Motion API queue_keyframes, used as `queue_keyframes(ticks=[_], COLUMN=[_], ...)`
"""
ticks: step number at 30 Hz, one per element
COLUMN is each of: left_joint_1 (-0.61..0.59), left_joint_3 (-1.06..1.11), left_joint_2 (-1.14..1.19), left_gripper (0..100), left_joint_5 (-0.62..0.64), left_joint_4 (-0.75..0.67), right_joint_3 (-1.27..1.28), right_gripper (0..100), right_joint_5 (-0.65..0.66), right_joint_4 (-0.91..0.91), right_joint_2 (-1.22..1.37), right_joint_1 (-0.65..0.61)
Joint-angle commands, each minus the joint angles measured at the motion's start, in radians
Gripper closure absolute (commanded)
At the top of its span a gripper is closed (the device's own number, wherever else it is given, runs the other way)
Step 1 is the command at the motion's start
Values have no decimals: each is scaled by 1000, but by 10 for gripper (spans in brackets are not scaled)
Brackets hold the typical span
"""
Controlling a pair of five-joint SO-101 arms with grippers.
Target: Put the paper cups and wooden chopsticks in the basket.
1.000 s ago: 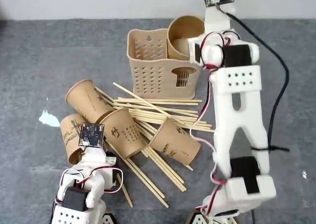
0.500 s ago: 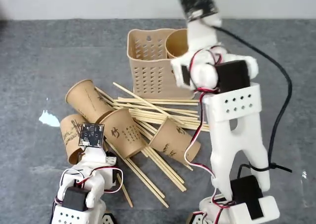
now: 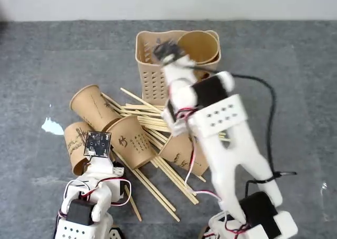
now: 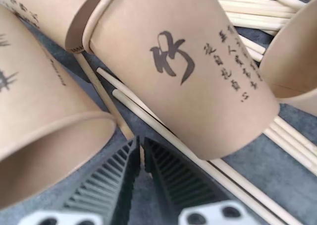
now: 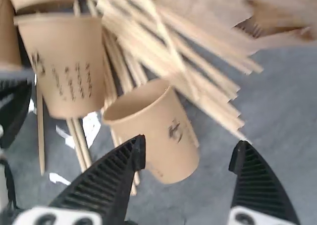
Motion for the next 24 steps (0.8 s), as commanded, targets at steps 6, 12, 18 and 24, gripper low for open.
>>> queue_keyframes(ticks=[6, 12, 18, 24], left_joint_1=[-5, -5, -5, -5], left_joint_3=[-19, -19, -19, -19], left_joint_2=[-17, -17, -17, -17], left_gripper=[986, 986, 986, 986], left_joint_5=[0, 0, 0, 0], left_joint_4=[-21, -21, -21, -21], right_joint_3=[68, 196, 203, 129], right_gripper=[713, 713, 713, 713], right_joint_5=[-43, -103, -176, -203], right_joint_4=[-41, -194, -245, -231], right_joint_2=[-47, -33, 82, 203], right_joint_1=[-73, -77, -77, -71])
